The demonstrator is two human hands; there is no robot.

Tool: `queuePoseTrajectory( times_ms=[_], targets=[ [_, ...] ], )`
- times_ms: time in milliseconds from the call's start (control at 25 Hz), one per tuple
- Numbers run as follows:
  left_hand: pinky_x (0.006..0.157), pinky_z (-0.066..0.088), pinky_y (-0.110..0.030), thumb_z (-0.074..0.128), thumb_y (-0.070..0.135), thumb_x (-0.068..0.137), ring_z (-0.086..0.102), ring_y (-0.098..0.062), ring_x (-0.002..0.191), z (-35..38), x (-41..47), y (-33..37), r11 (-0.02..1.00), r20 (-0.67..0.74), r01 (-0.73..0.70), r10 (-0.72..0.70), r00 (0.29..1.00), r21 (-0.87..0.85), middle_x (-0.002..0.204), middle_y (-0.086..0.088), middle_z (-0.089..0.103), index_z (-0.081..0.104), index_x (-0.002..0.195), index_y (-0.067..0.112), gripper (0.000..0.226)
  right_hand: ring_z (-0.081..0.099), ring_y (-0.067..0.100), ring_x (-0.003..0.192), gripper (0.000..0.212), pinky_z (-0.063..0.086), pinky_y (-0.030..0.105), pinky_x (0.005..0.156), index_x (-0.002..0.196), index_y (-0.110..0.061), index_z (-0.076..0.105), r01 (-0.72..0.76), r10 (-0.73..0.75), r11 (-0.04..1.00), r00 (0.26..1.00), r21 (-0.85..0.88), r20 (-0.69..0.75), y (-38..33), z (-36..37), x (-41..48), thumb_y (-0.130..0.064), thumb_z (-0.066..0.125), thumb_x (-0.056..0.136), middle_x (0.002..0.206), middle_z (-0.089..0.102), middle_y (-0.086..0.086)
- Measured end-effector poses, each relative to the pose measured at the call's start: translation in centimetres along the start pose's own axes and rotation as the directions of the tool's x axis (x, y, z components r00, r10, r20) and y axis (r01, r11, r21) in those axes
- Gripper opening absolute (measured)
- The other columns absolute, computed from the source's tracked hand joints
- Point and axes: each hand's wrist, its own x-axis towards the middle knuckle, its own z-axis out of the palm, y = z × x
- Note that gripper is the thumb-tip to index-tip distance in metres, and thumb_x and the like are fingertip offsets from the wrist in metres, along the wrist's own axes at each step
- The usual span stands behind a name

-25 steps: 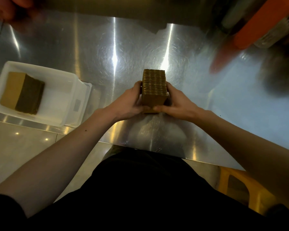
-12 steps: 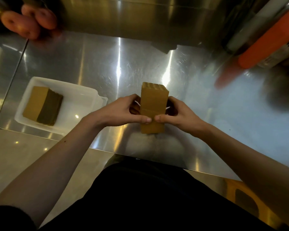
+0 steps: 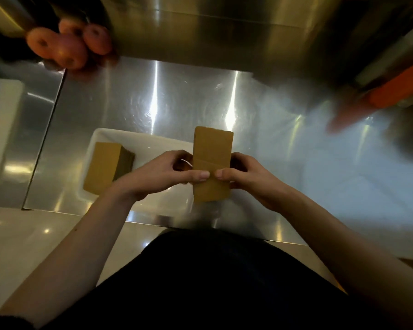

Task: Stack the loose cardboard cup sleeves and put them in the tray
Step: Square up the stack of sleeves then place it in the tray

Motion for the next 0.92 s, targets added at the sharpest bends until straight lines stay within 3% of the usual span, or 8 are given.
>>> queuePoseTrajectory(
  times_ms=[160, 320, 520, 680, 840, 920],
  targets=[
    [0.103, 0.049, -0.039, 0.078, 0.064, 0.059, 0.062, -0.016, 0.115, -3.4, -1.8, -4.0, 0.962, -0.007, 0.014, -0.017, 1.0, -0.271, 0.125, 0.001, 0.064, 0.055, 0.121, 0.026, 0.076, 0.062, 0.018, 0.108, 0.055, 0.055, 0.03, 0.082, 0.112, -0.033, 0.048, -0.052, 0.055, 0.996, 0.998, 0.077, -0.035, -1.3, 5.6, 1.5, -0.047, 0.071, 0.064, 0.123, 0.058, -0.001],
    [0.102, 0.051, -0.043, 0.081, 0.05, 0.057, 0.068, -0.021, 0.11, -4.5, -1.7, -7.8, 0.873, 0.02, 0.052, -0.049, 0.999, -0.486, 0.121, -0.008, 0.068, 0.057, 0.125, 0.012, 0.081, 0.061, 0.018, 0.109, 0.056, 0.053, 0.037, 0.093, 0.112, -0.035, 0.048, -0.148, 0.152, 0.986, 0.987, 0.077, -0.06, -1.1, 8.8, 2.7, -0.051, 0.073, 0.064, 0.122, 0.059, -0.004],
    [0.1, 0.052, -0.047, 0.081, 0.055, 0.052, 0.066, -0.028, 0.113, -4.4, -0.9, -9.8, 0.844, -0.009, 0.064, -0.081, 0.997, -0.532, 0.126, -0.013, 0.065, 0.054, 0.131, 0.007, 0.096, 0.065, 0.017, 0.105, 0.075, 0.055, 0.033, 0.09, 0.127, -0.02, 0.047, -0.236, 0.235, 0.972, 0.97, -0.003, -0.055, -1.7, 9.8, 3.4, -0.053, 0.072, 0.064, 0.121, 0.062, 0.001],
    [0.097, 0.053, -0.045, 0.077, 0.059, 0.054, 0.064, -0.029, 0.113, -4.3, -0.3, -10.0, 0.858, 0.002, 0.063, -0.072, 0.997, -0.51, 0.126, -0.012, 0.064, 0.055, 0.131, 0.01, 0.094, 0.065, 0.017, 0.104, 0.087, 0.056, 0.031, 0.086, 0.135, -0.014, 0.045, -0.26, 0.256, 0.964, 0.964, -0.061, -0.069, -2.1, 9.9, 3.5, -0.055, 0.07, 0.062, 0.123, 0.061, 0.002],
    [0.095, 0.054, -0.044, 0.075, 0.061, 0.056, 0.064, -0.03, 0.113, -3.7, -0.1, -10.6, 0.854, -0.011, 0.08, -0.099, 0.995, -0.515, 0.126, -0.014, 0.064, 0.056, 0.13, 0.01, 0.092, 0.065, 0.017, 0.104, 0.101, 0.056, 0.036, 0.089, 0.138, -0.014, 0.047, -0.221, 0.191, 0.961, 0.965, -0.165, -0.181, -2.3, 9.7, 3.0, -0.068, 0.067, 0.055, 0.124, 0.063, 0.002],
    [0.087, 0.055, -0.037, 0.078, 0.058, 0.059, 0.064, -0.029, 0.113, -3.5, 0.1, -10.7, 0.852, -0.022, 0.096, -0.125, 0.992, -0.515, 0.125, -0.012, 0.064, 0.054, 0.132, 0.009, 0.091, 0.067, 0.014, 0.098, 0.09, 0.057, 0.037, 0.087, 0.133, -0.019, 0.052, -0.16, 0.101, 0.964, 0.959, -0.213, -0.264, -2.1, 9.4, 2.7, -0.073, 0.065, 0.062, 0.115, 0.066, 0.0]
  ],
)
